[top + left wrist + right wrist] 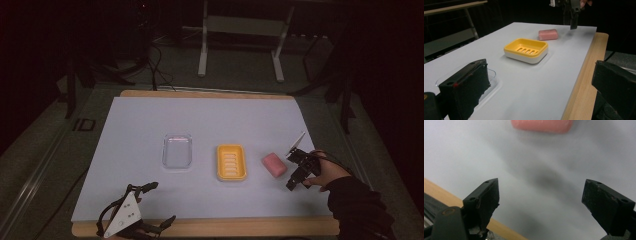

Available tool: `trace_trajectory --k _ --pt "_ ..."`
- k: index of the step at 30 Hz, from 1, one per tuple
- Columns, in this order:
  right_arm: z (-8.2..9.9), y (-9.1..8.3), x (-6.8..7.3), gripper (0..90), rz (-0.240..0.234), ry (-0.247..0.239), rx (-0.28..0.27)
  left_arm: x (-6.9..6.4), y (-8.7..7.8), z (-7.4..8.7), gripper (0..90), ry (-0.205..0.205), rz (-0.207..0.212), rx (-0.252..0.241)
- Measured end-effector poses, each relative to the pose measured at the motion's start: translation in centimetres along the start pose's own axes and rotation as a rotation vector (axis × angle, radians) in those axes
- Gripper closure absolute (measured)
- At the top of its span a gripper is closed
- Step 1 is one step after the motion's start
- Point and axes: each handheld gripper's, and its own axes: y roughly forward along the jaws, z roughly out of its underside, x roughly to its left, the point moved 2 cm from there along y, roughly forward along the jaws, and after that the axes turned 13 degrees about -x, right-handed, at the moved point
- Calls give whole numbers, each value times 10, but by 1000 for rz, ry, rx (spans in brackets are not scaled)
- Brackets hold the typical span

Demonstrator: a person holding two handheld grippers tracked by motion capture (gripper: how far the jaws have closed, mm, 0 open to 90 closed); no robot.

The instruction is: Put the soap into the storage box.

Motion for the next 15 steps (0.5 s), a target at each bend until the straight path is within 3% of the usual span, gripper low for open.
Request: trace_trajectory --k 15 --pt "-29 5 2 169 1 31 -47 0 0 0 17 3 0 5"
